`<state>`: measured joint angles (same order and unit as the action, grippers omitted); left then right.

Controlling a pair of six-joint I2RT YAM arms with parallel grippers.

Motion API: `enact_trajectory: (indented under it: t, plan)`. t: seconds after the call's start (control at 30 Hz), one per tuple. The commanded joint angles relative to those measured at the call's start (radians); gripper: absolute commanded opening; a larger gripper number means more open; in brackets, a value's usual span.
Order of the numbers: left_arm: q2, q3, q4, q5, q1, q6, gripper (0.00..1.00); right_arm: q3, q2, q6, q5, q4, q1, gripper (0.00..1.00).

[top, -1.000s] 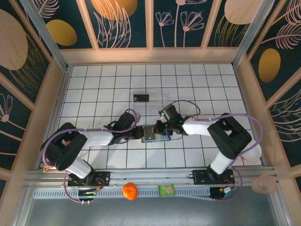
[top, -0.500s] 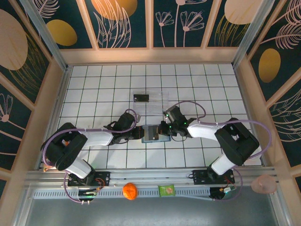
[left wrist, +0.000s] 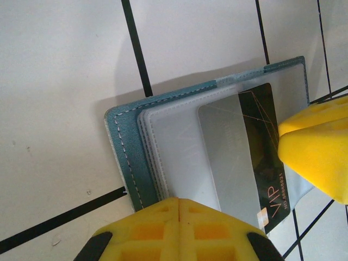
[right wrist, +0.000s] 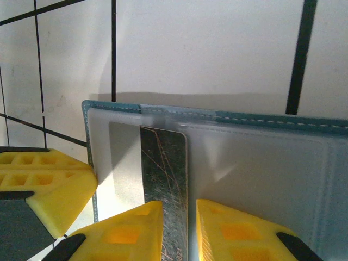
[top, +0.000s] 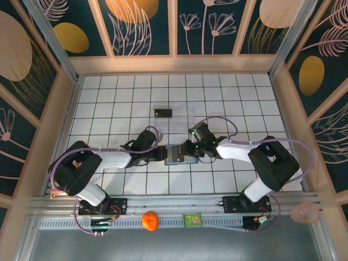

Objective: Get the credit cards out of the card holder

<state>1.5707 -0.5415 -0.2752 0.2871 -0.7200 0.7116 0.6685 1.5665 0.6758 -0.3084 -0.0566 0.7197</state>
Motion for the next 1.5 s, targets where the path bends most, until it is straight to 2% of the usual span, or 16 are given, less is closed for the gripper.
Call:
enact_trajectory:
  t: [0.0,0.13,0.3,0.63,0.8,0.9,1.03,1.17,1.3,1.47]
  plan:
    - [0.040,0.011,0.049,0.017,-0.006,0.005,0.00,0.008,0.034,-0.014,-0.026,-0.016,0.001,0.23]
    - [0.038,0.009,0.049,0.019,-0.006,0.002,0.00,0.015,0.059,-0.025,-0.007,0.012,0.000,0.22]
    - [0.030,0.012,0.054,0.009,-0.006,0.005,0.00,-0.005,0.032,-0.020,0.028,0.023,-0.007,0.00]
    - [0.027,0.017,0.048,0.014,-0.006,0.006,0.00,-0.056,-0.114,-0.031,0.154,0.107,-0.032,0.00]
    - [0.014,0.005,0.062,0.001,-0.006,-0.002,0.00,-0.052,-0.182,-0.068,0.178,0.133,-0.039,0.00]
    - [-0.036,-0.011,0.083,-0.045,-0.006,-0.020,0.00,-0.044,-0.227,-0.108,0.160,0.117,-0.039,0.00]
    - [-0.143,-0.009,0.068,-0.077,-0.007,-0.032,0.24,-0.013,-0.288,-0.170,0.147,0.117,-0.039,0.00]
    - [-0.224,0.007,0.028,-0.081,-0.004,-0.049,0.41,0.001,-0.345,-0.212,0.110,0.081,-0.047,0.00]
    - [-0.297,0.074,-0.143,-0.013,0.013,-0.019,0.59,-0.016,-0.403,-0.218,0.015,-0.032,-0.066,0.00]
    - [-0.370,0.179,-0.408,0.099,0.080,0.065,0.74,-0.059,-0.453,-0.163,-0.135,-0.211,-0.105,0.00]
